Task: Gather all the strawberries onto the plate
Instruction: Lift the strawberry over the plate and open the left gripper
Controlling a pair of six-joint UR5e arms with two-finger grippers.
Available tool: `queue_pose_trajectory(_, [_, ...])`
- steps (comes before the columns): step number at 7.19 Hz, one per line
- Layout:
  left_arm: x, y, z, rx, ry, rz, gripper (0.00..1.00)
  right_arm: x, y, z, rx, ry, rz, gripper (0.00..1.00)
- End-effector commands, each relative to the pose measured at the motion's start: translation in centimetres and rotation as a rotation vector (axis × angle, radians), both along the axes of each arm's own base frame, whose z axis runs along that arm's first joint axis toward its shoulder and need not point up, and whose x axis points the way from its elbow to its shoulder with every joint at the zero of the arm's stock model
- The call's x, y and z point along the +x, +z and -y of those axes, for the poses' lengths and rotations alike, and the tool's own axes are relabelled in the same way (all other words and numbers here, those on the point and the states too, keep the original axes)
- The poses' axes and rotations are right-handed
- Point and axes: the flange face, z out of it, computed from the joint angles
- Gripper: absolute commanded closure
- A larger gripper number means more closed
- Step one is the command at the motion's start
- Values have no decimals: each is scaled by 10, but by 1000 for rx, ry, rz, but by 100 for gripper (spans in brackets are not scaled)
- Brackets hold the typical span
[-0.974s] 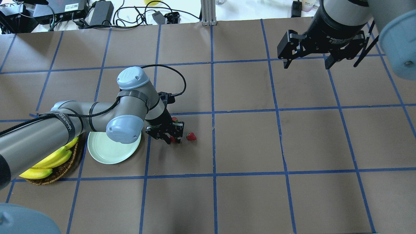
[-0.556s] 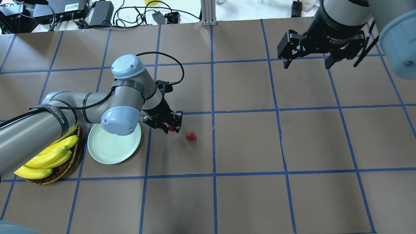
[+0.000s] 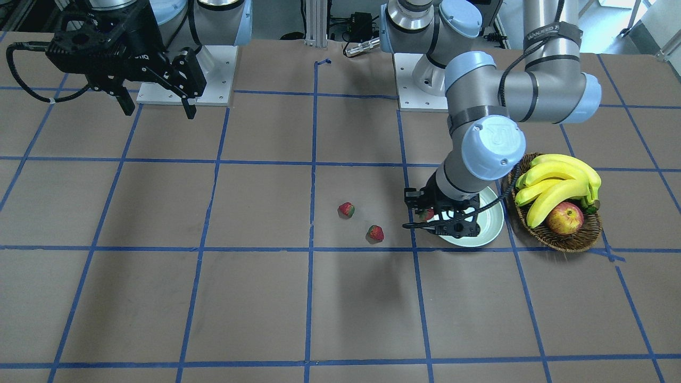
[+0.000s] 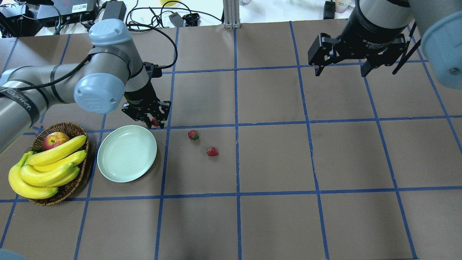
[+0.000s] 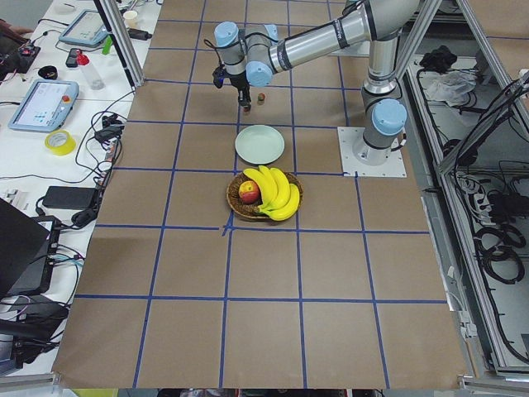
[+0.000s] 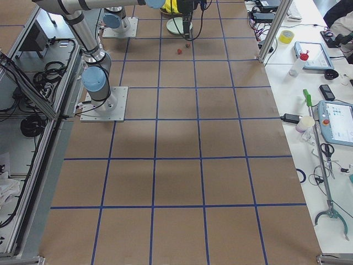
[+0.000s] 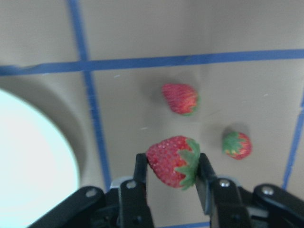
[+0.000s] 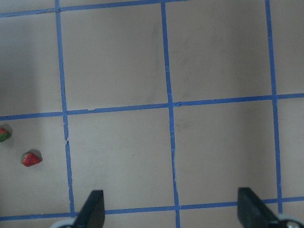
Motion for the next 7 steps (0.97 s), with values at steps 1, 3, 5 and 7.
queue_pose_trajectory(1, [85,-10,0,38,49,-2,100,0,0,0,0,1,-1,0])
queue_pose_trajectory(3, [133,-49,-4,109,107,-34,100,0,0,0,0,2,1,0])
queue_pose_trajectory(5, [136,-60,-8,129,99,-39,100,0,-1,0,0,1,-1,0])
queue_pose_trajectory(7, [139,-68,-10,149,112,-41,50,0,-1,0,2,1,-1,0])
